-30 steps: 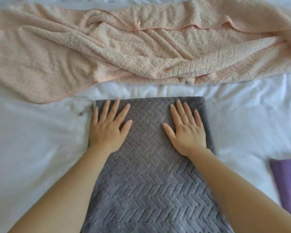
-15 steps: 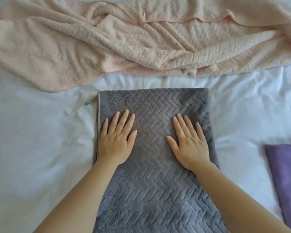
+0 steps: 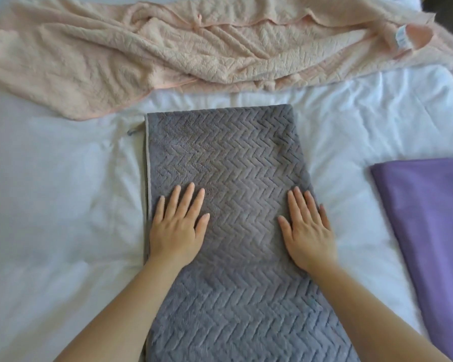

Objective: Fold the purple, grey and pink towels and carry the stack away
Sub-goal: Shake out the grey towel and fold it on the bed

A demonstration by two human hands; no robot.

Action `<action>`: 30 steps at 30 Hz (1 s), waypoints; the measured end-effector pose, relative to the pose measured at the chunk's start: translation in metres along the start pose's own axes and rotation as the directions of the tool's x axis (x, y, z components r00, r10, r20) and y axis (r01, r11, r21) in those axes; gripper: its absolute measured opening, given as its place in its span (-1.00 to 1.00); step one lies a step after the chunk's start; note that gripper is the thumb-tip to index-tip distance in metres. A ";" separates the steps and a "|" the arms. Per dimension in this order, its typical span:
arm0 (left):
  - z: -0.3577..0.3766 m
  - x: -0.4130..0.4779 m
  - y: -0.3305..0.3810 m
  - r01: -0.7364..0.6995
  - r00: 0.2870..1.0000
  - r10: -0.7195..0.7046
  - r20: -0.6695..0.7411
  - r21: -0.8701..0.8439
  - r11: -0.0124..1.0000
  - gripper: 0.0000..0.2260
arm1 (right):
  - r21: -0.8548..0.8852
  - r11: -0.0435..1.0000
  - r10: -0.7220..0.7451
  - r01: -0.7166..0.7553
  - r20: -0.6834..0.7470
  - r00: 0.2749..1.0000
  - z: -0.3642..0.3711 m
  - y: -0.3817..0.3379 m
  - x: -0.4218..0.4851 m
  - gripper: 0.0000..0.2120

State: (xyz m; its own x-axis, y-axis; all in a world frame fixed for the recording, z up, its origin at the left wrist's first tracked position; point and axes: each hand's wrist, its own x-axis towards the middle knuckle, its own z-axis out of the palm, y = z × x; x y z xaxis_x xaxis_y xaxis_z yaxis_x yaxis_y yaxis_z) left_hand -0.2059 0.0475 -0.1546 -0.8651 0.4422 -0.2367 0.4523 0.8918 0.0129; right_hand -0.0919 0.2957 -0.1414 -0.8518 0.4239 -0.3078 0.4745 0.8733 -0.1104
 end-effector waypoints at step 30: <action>0.094 -0.365 0.054 0.190 0.959 -0.254 -0.122 -0.388 0.902 -0.49 | 0.148 0.988 0.062 -0.042 -0.133 0.989 0.109 0.086 -0.314 -0.36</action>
State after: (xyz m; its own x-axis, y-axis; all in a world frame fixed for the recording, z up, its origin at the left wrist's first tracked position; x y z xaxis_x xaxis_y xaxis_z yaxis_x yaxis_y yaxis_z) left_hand 0.1546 -0.0742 -0.1589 -0.9715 0.2089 -0.1119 0.1595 0.9255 0.3436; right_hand 0.2406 0.2116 -0.1570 -0.8429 0.5052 -0.1853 0.5372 0.8097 -0.2363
